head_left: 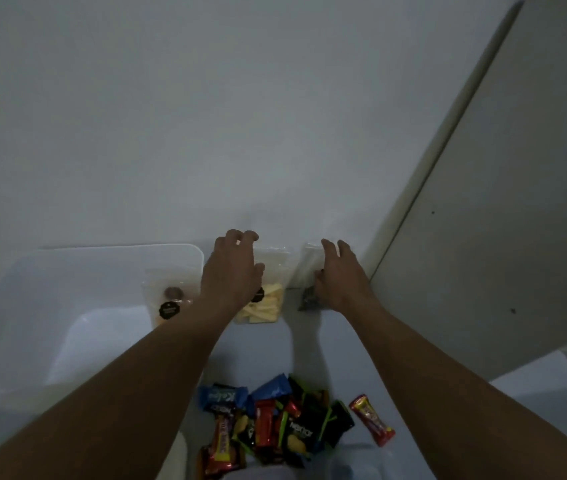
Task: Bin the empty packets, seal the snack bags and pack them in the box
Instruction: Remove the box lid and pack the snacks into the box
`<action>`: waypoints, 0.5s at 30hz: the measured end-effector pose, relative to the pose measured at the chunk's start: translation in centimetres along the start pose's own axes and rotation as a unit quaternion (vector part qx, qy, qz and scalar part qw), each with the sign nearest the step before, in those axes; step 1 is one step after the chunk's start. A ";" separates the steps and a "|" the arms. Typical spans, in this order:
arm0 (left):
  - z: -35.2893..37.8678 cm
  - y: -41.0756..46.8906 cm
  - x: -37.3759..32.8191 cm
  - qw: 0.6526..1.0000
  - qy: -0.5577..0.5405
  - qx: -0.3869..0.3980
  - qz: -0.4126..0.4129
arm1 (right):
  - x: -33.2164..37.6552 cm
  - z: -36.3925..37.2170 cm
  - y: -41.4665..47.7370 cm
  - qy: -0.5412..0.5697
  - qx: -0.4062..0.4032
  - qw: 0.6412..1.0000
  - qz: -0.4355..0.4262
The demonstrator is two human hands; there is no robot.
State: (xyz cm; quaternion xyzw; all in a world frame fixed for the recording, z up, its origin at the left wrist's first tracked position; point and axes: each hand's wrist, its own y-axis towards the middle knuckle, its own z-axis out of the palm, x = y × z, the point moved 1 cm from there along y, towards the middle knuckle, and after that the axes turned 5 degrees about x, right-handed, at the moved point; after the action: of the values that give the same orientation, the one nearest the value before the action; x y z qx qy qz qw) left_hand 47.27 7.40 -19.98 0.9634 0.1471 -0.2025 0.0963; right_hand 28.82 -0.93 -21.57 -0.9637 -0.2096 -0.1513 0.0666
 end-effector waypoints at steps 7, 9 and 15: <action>4.6 2.1 -1.3 0.989 -0.030 -0.054 -0.136 | -4.5 1.5 3.4 -0.048 -0.031 0.998 -0.033; 5.3 2.3 -0.9 0.988 0.013 -0.055 -0.140 | -5.2 2.2 4.2 -0.066 -0.045 0.996 -0.036; 5.9 3.5 0.0 0.975 0.170 -0.060 -0.129 | -6.5 3.6 5.7 -0.117 -0.086 0.988 -0.045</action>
State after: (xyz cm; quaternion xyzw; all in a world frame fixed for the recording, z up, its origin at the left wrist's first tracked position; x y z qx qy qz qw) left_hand 46.23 2.71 -24.82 0.9492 0.2960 -0.0371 0.1003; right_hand 26.58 -7.90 -27.36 -0.9664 -0.2456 -0.0583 -0.0487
